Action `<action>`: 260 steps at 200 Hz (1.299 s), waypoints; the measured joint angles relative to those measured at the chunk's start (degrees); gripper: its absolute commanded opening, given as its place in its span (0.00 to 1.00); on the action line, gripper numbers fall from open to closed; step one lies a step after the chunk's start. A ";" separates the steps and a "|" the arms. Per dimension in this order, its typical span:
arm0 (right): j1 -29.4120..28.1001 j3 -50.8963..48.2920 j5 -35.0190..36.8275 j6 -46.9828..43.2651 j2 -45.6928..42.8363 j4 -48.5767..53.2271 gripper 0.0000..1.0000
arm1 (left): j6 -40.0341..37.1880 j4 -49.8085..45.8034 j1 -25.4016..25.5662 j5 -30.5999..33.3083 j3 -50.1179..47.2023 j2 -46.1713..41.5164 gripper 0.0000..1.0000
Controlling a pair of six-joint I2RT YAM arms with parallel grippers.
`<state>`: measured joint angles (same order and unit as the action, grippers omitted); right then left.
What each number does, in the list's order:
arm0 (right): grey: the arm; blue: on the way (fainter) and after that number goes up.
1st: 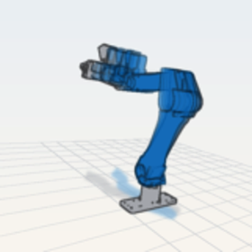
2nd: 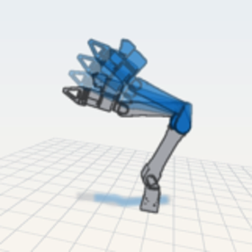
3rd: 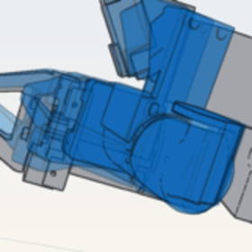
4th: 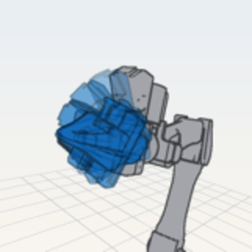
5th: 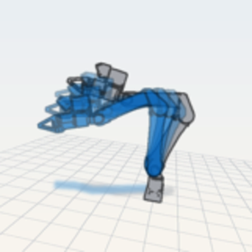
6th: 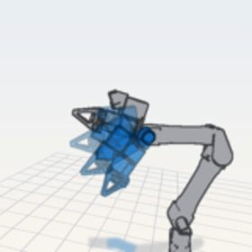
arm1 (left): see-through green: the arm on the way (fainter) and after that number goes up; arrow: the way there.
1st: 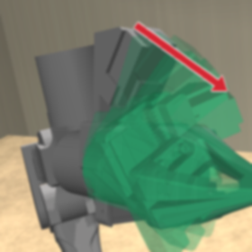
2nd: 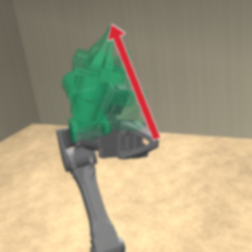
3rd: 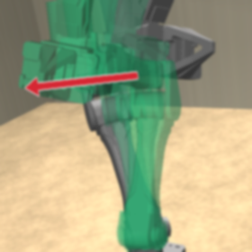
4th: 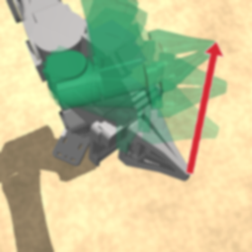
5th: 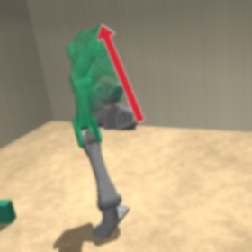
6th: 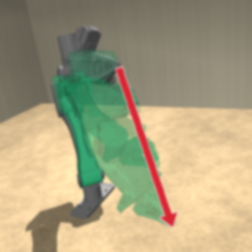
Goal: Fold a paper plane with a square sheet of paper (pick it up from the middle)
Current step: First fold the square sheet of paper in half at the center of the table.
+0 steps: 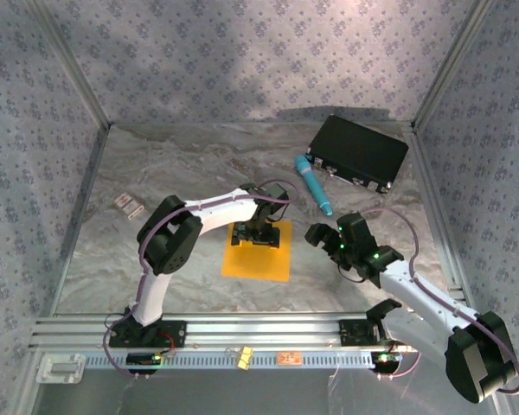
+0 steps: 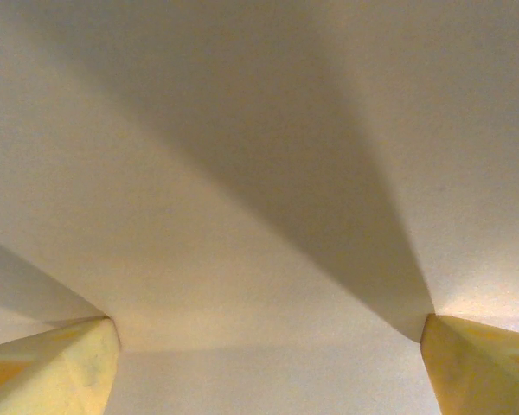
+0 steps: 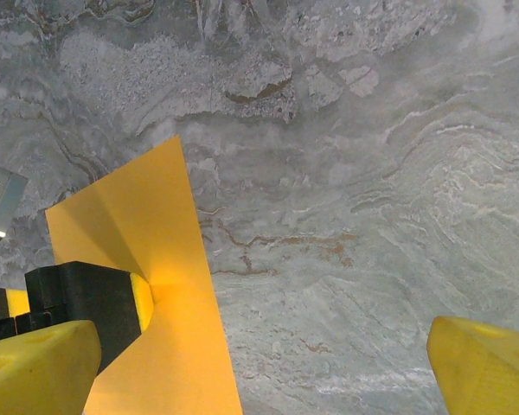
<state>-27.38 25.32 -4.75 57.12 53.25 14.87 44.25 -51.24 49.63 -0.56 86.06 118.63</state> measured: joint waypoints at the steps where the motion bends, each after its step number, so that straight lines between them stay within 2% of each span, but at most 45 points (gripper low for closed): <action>1: 0.00 0.00 0.00 0.00 -0.02 0.00 0.99 | 0.00 0.00 0.00 0.00 -0.02 0.00 0.89; 87: 0.02 -0.02 0.00 0.02 -0.04 0.00 0.99 | 0.00 0.37 0.00 -0.15 -0.28 -0.13 0.87; 146: 0.02 -0.02 0.00 0.00 -0.04 -0.02 0.99 | -0.04 0.90 0.00 -0.04 -0.96 -0.70 0.74; 212: -0.13 0.00 0.48 -0.11 -0.04 0.24 0.99 | -0.57 6.58 0.00 -0.04 -5.46 -4.09 0.41; 260: 0.07 0.11 1.16 -0.55 -0.04 1.44 0.99 | -1.29 10.71 0.00 -1.51 -6.69 -6.62 0.40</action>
<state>-27.31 25.43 -3.60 56.58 53.21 16.32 42.96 -40.53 49.63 -2.07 79.37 112.01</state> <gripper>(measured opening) 0.989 0.401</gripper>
